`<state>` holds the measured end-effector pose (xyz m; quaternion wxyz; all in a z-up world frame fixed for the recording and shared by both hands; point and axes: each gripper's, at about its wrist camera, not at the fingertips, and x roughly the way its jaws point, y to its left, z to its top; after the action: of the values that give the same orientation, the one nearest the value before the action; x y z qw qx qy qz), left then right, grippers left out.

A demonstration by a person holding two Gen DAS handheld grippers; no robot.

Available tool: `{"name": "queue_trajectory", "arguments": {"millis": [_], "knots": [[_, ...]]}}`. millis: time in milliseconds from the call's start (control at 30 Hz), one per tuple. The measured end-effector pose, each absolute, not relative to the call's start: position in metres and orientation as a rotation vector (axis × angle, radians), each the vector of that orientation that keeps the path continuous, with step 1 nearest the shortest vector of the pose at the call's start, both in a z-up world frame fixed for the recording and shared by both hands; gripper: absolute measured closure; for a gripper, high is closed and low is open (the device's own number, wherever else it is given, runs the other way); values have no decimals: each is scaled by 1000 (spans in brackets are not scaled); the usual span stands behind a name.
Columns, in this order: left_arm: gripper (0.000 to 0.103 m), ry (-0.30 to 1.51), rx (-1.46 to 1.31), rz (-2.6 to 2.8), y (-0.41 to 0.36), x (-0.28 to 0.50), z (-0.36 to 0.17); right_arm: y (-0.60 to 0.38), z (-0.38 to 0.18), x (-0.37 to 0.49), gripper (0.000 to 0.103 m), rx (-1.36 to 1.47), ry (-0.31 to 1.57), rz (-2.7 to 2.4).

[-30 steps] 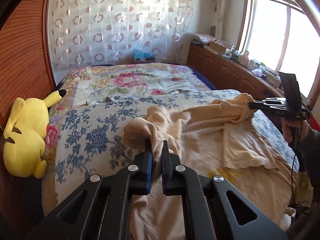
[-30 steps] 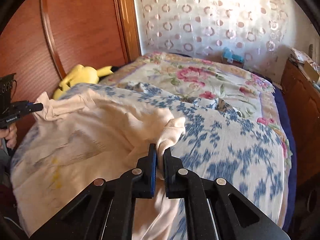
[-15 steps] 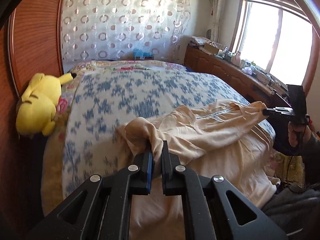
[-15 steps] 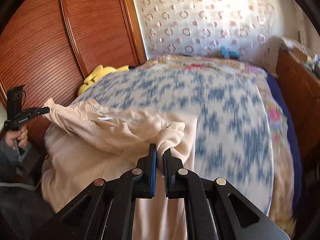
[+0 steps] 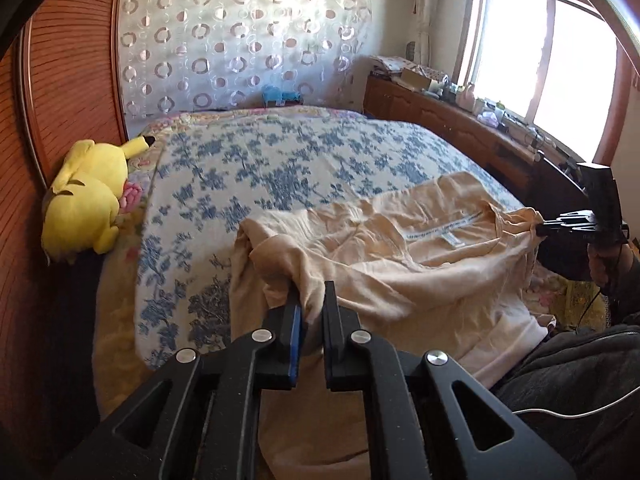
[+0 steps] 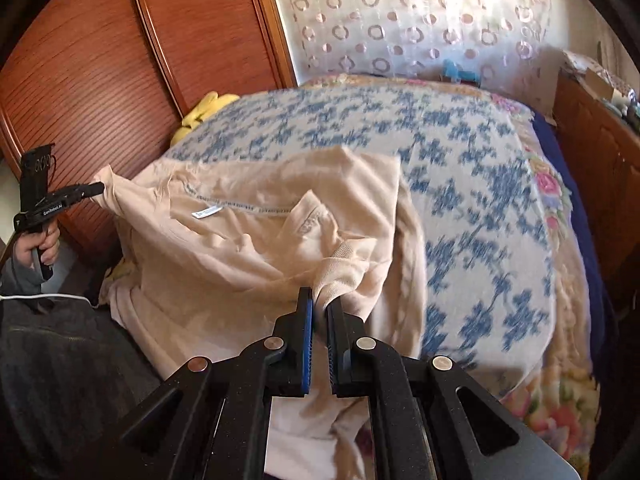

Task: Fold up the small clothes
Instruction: 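Grasp the beige shirt edge with the left gripper and fold it over, then open the left gripper to release the folded edge, then move the right gripper to the shirt's folded edge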

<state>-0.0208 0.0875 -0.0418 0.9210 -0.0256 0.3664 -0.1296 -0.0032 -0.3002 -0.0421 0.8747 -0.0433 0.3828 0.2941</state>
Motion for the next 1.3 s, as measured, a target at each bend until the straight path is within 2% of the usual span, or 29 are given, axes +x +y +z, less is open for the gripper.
{"name": "queue_trajectory", "arguments": {"millis": [133, 233, 267, 300, 367, 467, 533, 900, 1067, 1100, 1300], "knots": [[94, 785, -58, -264, 85, -15, -54, -287, -42, -1, 97, -132, 815, 599], [83, 778, -70, -268, 88, -15, -52, -286, -34, -2, 97, -136, 804, 591], [76, 772, -69, -269, 88, -15, -50, -285, -32, -4, 97, -139, 799, 590], [65, 765, -67, -274, 87, -16, -47, -285, -30, -5, 97, -142, 795, 588], [54, 746, -66, -289, 86, -17, -41, -282, -26, -5, 97, -153, 788, 585], [22, 710, -49, -275, 84, -16, -32, -282, -19, -12, 96, -173, 776, 585], [22, 694, -40, -259, 84, -12, -28, -283, -18, -13, 93, -183, 766, 574], [22, 745, -91, -197, 96, 41, -44, -290, 1, -11, 91, -193, 689, 527], [22, 748, -82, -200, 98, 69, -48, -283, -4, 14, 68, -160, 659, 515], [22, 754, -81, -197, 99, 76, -49, -280, -7, 22, 61, -150, 659, 504], [22, 798, -71, -177, 103, 100, -65, -266, -33, 77, 54, -131, 670, 446]]}}
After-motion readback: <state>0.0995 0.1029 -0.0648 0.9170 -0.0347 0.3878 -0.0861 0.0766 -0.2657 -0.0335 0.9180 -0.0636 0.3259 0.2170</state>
